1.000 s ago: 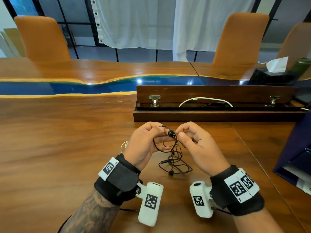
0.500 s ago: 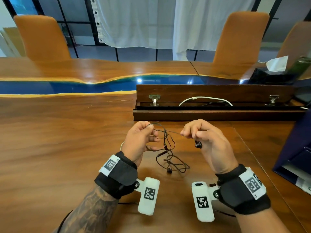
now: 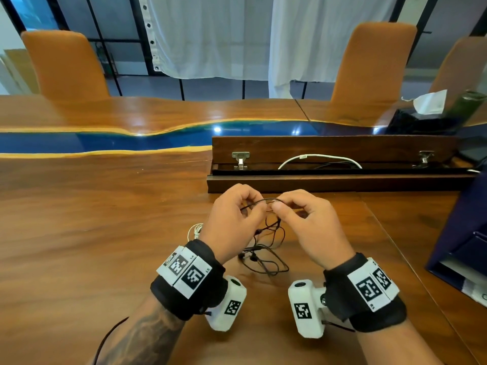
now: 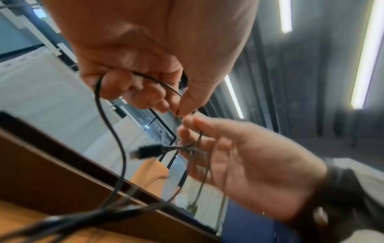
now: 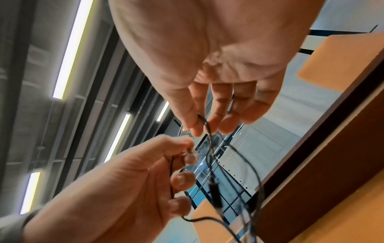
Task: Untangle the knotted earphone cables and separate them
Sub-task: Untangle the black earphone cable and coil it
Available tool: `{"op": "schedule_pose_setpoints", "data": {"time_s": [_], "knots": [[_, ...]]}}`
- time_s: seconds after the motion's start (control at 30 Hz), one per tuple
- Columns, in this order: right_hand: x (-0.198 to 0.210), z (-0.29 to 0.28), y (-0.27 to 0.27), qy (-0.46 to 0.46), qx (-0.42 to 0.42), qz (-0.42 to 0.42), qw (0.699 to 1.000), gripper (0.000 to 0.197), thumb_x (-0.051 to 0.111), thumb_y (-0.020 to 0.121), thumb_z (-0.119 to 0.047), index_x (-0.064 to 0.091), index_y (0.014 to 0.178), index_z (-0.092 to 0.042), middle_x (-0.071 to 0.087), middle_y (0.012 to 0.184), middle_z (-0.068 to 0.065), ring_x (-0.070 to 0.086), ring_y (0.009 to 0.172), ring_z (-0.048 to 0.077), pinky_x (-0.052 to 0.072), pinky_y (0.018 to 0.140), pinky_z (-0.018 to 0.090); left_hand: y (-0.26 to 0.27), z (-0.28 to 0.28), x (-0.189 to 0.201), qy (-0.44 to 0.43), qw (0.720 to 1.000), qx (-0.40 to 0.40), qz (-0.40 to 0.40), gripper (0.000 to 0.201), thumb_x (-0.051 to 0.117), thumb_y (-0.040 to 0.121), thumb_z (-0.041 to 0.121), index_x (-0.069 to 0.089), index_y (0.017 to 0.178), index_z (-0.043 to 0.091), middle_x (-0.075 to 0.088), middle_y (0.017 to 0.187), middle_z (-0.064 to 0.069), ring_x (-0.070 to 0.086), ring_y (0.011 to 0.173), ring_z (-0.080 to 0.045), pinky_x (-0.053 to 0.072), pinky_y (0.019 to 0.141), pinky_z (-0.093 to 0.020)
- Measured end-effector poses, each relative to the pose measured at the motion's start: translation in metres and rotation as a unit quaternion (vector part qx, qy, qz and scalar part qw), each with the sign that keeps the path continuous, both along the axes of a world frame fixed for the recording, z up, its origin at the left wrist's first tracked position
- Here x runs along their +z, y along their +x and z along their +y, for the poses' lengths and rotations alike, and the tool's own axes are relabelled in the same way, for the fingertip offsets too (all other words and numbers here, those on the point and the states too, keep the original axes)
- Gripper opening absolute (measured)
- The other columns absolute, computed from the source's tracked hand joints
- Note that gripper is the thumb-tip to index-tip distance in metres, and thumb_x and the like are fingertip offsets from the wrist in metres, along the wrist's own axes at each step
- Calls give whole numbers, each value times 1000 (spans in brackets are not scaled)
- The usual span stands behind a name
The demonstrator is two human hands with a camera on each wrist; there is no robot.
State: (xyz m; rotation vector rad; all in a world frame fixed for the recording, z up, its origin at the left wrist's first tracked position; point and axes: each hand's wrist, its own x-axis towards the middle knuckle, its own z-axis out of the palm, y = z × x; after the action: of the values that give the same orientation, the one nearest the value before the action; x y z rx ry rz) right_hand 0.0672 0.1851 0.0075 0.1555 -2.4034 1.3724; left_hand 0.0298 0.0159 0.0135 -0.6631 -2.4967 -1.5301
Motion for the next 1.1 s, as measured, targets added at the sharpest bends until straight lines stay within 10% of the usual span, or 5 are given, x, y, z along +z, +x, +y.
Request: {"op": "schedule_pose_setpoints", "data": {"time_s": [0.2, 0.47, 0.7, 0.9, 1.1], "knots": [[6, -4, 5, -70, 60, -49, 995, 20, 61, 96, -27, 72, 81, -18, 68, 81, -1, 63, 82, 12, 51, 77, 28, -6, -2, -1, -107, 991, 70, 29, 16, 65, 88, 20, 52, 84, 28, 60, 74, 6, 57, 67, -12, 55, 64, -38], [-2, 7, 8, -40, 13, -68, 997, 18, 71, 92, -15, 57, 81, -11, 48, 55, -9, 45, 53, 7, 43, 58, 16, -20, -5, -3, 317, 934, 33, -162, 15, 49, 101, -1, 55, 105, 12, 65, 76, -3, 59, 55, -14, 57, 63, -37], [12, 15, 5, -356, -37, -2, 934, 11, 59, 97, -1, 59, 98, -12, 52, 58, -2, 67, 63, 18, 58, 68, 28, -28, -16, -20, 81, 993, 61, -63, 16, 59, 98, 5, 67, 98, 19, 65, 85, -3, 61, 60, -4, 51, 60, -20], [-1, 21, 4, -52, -113, -22, 992, 8, 69, 94, -23, 62, 91, -22, 61, 67, -4, 52, 57, 5, 45, 59, 19, -38, -31, -11, 271, 951, 107, -101, 22, 52, 99, -4, 65, 104, 12, 73, 94, -12, 74, 85, -22, 58, 71, -28], [-2, 31, 1, -166, -95, -43, 981, 4, 58, 101, -16, 62, 101, -16, 56, 60, -13, 50, 52, 4, 52, 62, 33, -47, -46, -5, 332, 923, 78, -176, 21, 47, 103, 4, 64, 110, 13, 60, 75, -1, 44, 49, -7, 52, 57, -29]]}}
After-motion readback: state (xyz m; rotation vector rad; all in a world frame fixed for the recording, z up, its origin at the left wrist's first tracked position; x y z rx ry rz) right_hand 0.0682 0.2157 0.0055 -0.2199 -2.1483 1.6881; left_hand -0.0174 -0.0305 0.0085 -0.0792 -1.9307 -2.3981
